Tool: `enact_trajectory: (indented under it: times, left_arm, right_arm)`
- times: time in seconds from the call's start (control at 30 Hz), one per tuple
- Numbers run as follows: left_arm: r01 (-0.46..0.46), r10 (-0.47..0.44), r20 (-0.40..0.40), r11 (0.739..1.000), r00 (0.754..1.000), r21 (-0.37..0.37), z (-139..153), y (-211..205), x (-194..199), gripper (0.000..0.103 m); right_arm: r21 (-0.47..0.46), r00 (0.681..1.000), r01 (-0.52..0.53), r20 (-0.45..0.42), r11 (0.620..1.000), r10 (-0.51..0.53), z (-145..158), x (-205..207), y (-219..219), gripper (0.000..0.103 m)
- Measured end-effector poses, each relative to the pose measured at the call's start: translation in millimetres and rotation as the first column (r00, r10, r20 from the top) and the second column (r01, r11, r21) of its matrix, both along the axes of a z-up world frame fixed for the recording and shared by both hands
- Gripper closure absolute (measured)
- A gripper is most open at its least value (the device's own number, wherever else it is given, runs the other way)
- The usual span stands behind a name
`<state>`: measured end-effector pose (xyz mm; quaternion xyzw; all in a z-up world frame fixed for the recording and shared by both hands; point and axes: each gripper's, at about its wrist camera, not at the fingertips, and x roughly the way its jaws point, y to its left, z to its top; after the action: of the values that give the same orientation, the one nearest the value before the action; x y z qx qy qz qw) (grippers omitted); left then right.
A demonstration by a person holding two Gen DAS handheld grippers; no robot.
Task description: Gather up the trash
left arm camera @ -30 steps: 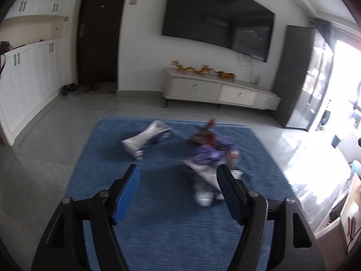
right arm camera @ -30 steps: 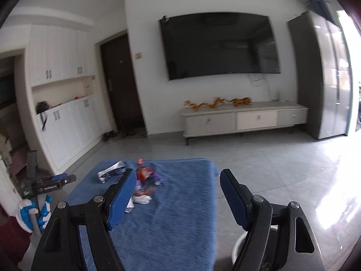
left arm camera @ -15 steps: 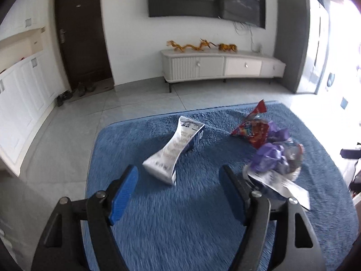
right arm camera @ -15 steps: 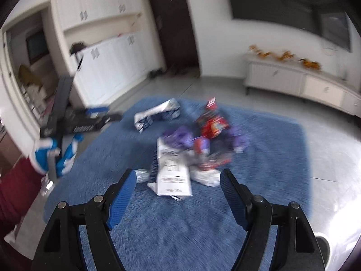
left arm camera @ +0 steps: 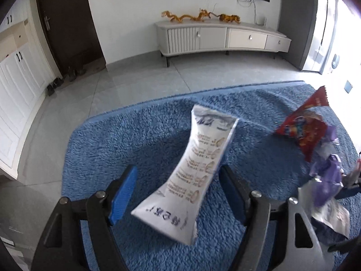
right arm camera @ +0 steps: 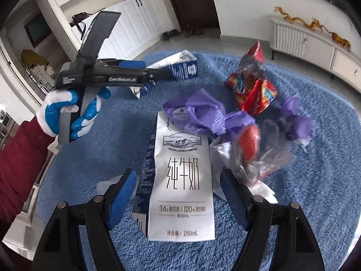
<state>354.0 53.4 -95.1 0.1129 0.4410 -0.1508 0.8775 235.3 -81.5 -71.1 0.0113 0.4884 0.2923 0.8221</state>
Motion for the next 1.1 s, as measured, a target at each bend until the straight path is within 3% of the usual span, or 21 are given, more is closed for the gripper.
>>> enact_trajectory:
  times: [0.03,0.07,0.1,0.2,0.43,0.57,0.67,0.97,1.03,1.07,1.1]
  left_arm:
    - [-0.002,0.002,-0.005,1.0,1.0,-0.006,-3,0,0,0.033]
    - [-0.002,0.002,-0.012,1.0,1.0,-0.012,-4,1,-1,0.042]
    - [-0.001,0.0,-0.021,1.0,1.0,-0.014,-7,1,-2,0.046]
    - [-0.009,0.009,0.004,1.0,1.0,0.012,-9,1,-12,0.06]
    - [-0.045,0.047,0.018,0.996,0.999,-0.075,1,15,-46,0.065]
    - [-0.066,0.07,0.018,0.983,0.997,-0.168,13,28,-79,0.066]
    - [-0.074,0.081,0.025,0.977,0.996,-0.201,22,37,-103,0.066]
    - [-0.101,0.116,0.043,0.959,0.992,-0.266,45,62,-189,0.066]
    - [-0.116,0.133,0.04,0.95,0.99,-0.289,50,68,-201,0.066]
    - [-0.122,0.14,0.04,0.946,0.989,-0.299,51,72,-207,0.066]
    - [-0.129,0.15,0.045,0.942,0.988,-0.309,53,77,-218,0.066]
  right_arm:
    - [-0.003,1.0,-0.006,-0.006,1.0,0.006,-2,1,1,0.028]
    - [-0.002,1.0,-0.013,-0.01,1.0,0.013,-4,2,2,0.032]
    - [0.007,1.0,-0.022,-0.016,1.0,0.022,-5,2,3,0.04]
    - [0.0,1.0,-0.021,-0.004,1.0,0.021,-6,-4,10,0.04]
    - [0.003,0.999,-0.001,0.032,1.0,0.001,3,-34,10,0.04]
    - [0.035,0.998,0.004,0.06,0.999,-0.006,19,-60,1,0.041]
    - [0.067,0.998,0.01,0.065,0.998,-0.014,31,-74,-10,0.076]
    - [0.034,0.999,0.023,0.039,0.999,-0.024,30,-100,-22,0.075]
    - [0.021,0.999,0.014,0.035,1.0,-0.014,27,-99,-16,0.059]
    - [-0.003,0.999,0.006,0.05,1.0,-0.006,26,-99,-11,0.043]
    - [-0.036,0.998,0.002,0.07,0.999,0.0,27,-100,-6,0.035]
